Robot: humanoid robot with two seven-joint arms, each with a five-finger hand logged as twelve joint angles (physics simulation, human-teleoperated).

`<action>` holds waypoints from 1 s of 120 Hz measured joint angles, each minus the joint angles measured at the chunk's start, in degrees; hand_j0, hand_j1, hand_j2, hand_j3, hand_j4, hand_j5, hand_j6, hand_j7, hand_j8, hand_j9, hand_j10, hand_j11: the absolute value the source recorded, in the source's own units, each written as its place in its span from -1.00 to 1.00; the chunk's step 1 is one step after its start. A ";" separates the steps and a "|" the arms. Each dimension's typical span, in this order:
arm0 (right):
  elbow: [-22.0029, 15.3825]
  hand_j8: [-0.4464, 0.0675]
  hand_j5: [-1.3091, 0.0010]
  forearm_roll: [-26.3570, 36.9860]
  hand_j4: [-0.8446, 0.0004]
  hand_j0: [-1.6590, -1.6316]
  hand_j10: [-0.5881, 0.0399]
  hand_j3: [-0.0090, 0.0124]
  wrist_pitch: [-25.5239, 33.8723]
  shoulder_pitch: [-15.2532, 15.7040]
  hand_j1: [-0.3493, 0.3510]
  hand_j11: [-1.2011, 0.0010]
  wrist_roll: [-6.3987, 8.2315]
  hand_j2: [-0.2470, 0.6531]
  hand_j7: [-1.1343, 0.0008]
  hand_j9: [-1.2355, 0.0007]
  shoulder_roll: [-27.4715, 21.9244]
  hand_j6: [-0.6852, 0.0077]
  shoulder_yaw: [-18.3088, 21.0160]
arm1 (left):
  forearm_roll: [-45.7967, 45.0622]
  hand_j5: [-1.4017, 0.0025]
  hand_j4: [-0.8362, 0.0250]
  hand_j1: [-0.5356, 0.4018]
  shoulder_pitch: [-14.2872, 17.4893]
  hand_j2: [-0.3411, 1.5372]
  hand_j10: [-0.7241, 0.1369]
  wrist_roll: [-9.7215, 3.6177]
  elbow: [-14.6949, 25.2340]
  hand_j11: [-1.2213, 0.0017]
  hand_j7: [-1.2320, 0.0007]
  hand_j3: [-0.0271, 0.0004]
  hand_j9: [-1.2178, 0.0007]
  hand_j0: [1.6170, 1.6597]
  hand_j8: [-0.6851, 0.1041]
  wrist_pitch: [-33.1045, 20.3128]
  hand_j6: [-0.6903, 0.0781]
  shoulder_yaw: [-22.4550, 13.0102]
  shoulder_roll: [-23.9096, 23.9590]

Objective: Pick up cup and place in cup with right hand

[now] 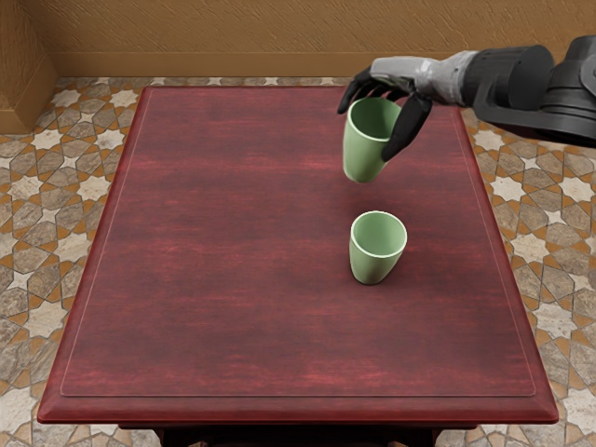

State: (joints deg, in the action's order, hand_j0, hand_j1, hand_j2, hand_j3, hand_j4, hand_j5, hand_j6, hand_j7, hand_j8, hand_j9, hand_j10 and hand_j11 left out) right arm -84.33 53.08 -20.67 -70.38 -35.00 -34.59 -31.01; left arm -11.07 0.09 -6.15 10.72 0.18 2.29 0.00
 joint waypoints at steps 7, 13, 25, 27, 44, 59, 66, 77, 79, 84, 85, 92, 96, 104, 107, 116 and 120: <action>-1.27 -0.31 0.05 -1.67 -0.03 -0.71 -0.28 -0.12 -0.74 -0.39 0.14 -0.02 0.00 -0.57 -0.05 0.01 -1.93 -0.01 -0.06 | 0.00 1.00 0.94 0.89 0.00 -0.64 0.68 0.00 0.00 1.00 1.00 0.98 1.00 0.92 0.74 0.00 0.80 0.00 0.00; -2.56 -0.31 0.05 -3.06 -0.02 -0.73 -0.29 -0.06 -1.42 -0.58 0.15 -0.02 0.00 -0.55 -0.05 0.01 -3.75 -0.02 -0.12 | 0.00 1.00 0.94 0.89 0.00 -0.64 0.68 0.00 0.00 1.00 1.00 0.98 1.00 0.92 0.74 0.00 0.80 0.00 0.00; -4.71 -0.35 0.05 -5.19 -0.02 -0.75 -0.30 -0.03 -2.73 -0.77 0.11 -0.03 0.01 -0.59 -0.04 0.00 -6.10 -0.04 -0.26 | 0.00 1.00 0.94 0.89 0.00 -0.64 0.68 0.00 0.00 1.00 1.00 0.98 1.00 0.92 0.74 0.00 0.80 0.00 0.00; -5.06 -0.35 0.05 -5.63 -0.02 -0.75 -0.30 -0.06 -2.99 -0.78 0.11 -0.03 0.01 -0.60 -0.04 0.00 -6.49 -0.04 -0.34 | 0.00 1.00 0.94 0.89 0.00 -0.64 0.68 0.00 0.00 1.00 1.00 0.98 1.00 0.92 0.74 0.00 0.80 0.00 0.00; -7.66 -0.32 0.05 -9.09 -0.01 -0.76 -0.29 -0.04 -5.70 -0.81 0.13 -0.03 0.01 -0.57 -0.04 0.00 -8.83 -0.03 -1.81 | 0.01 1.00 0.94 0.89 0.00 -0.64 0.68 0.00 0.00 1.00 1.00 0.98 1.00 0.92 0.74 0.00 0.80 0.00 0.00; -9.85 -0.33 0.06 -10.93 -0.02 -0.74 -0.29 -0.12 -6.87 -0.75 0.12 -0.03 0.01 -0.60 -0.04 0.00 -10.00 -0.04 -2.69 | 0.00 1.00 0.94 0.89 0.00 -0.64 0.68 0.00 0.00 1.00 1.00 0.98 1.00 0.92 0.74 0.00 0.80 0.00 0.00; -10.99 -0.32 0.06 -11.53 -0.03 -0.73 -0.28 -0.12 -7.08 -0.72 0.12 -0.03 0.01 -0.61 -0.04 0.01 -10.44 -0.02 -2.86 | 0.00 1.00 0.94 0.89 0.00 -0.64 0.68 0.00 0.00 1.00 1.00 0.98 1.00 0.92 0.74 0.00 0.80 0.00 0.00; -12.77 -0.31 0.06 -12.48 -0.04 -0.69 -0.28 -0.16 -7.22 -0.44 0.13 -0.02 0.00 -0.60 -0.05 0.00 -11.90 -0.02 -2.98 | -0.01 1.00 0.94 0.89 0.00 -0.64 0.68 0.00 0.00 1.00 1.00 0.97 1.00 0.92 0.74 0.00 0.80 0.00 0.00; -13.02 -0.31 0.06 -12.57 -0.04 -0.68 -0.28 -0.16 -7.23 -0.36 0.13 -0.02 0.00 -0.61 -0.05 0.00 -12.10 -0.01 -2.98 | 0.00 1.00 0.94 0.89 0.00 -0.64 0.68 0.00 0.00 1.00 1.00 0.97 1.00 0.92 0.74 0.00 0.80 0.00 0.00; -13.65 -0.31 0.06 -12.75 -0.04 -0.67 -0.28 -0.12 -7.27 -0.13 0.12 -0.03 0.00 -0.60 -0.05 0.00 -12.47 -0.02 -2.98 | 0.00 1.00 0.94 0.89 0.00 -0.64 0.68 0.00 -0.01 1.00 1.00 0.97 1.00 0.92 0.74 0.00 0.80 0.00 0.00; -13.77 -0.32 0.06 -12.79 -0.04 -0.67 -0.28 -0.12 -7.28 -0.09 0.12 -0.03 0.00 -0.60 -0.05 0.00 -12.53 -0.02 -2.99 | 0.00 1.00 0.94 0.89 0.00 -0.64 0.68 0.00 -0.01 1.00 1.00 0.97 1.00 0.92 0.74 0.00 0.80 0.00 0.00; -14.50 -0.32 0.06 -13.02 -0.05 -0.66 -0.28 -0.13 -7.33 0.13 0.12 -0.03 0.00 -0.60 -0.05 0.00 -12.82 -0.02 -2.99 | 0.00 1.00 0.94 0.89 0.00 -0.64 0.68 0.00 0.00 1.00 1.00 0.97 1.00 0.92 0.74 0.00 0.80 0.00 0.00; -14.78 -0.32 0.06 -13.11 -0.05 -0.65 -0.28 -0.16 -7.38 0.22 0.12 -0.03 0.00 -0.61 -0.06 0.00 -12.93 -0.02 -2.96 | 0.00 1.00 0.94 0.89 0.00 -0.64 0.68 0.01 0.00 1.00 1.00 0.97 1.00 0.92 0.74 0.00 0.80 0.00 0.00; -15.15 -0.31 0.06 -13.22 -0.06 -0.65 -0.28 -0.17 -7.80 0.75 0.13 -0.03 0.00 -0.58 -0.06 0.00 -13.08 -0.02 -2.87 | 0.01 1.00 0.94 0.89 0.00 -0.64 0.68 0.00 0.00 1.00 1.00 0.97 1.00 0.92 0.74 0.00 0.80 0.00 0.00; -15.25 -0.31 0.06 -13.26 -0.06 -0.64 -0.28 -0.16 -8.03 1.00 0.13 -0.03 0.00 -0.59 -0.06 0.00 -13.16 -0.01 -2.86 | 0.02 1.00 0.94 0.89 0.00 -0.64 0.68 0.00 0.00 1.00 1.00 0.97 1.00 0.92 0.74 0.00 0.80 0.00 0.00; -15.43 -0.31 0.06 -13.30 -0.06 -0.64 -0.29 -0.13 -8.71 1.59 0.12 -0.03 0.00 -0.60 -0.06 0.00 -13.32 -0.02 -2.89 | 0.01 1.00 0.94 0.89 0.00 -0.64 0.68 0.00 -0.01 1.00 1.00 0.97 1.00 0.92 0.74 0.00 0.80 0.00 0.00; -15.48 -0.32 0.05 -13.31 -0.06 -0.64 -0.29 -0.13 -8.96 1.75 0.11 -0.03 0.00 -0.60 -0.06 0.00 -13.37 -0.02 -2.92 | 0.01 1.00 0.94 0.89 0.00 -0.64 0.68 0.00 0.00 1.00 1.00 0.97 1.00 0.92 0.74 0.00 0.80 0.00 0.00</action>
State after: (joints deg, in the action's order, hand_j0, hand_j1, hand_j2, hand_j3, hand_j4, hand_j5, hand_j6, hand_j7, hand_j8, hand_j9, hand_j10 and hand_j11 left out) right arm -99.81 39.77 -29.63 -68.62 -35.01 -47.96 -33.93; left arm -11.06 0.09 -6.15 10.72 0.18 2.29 0.00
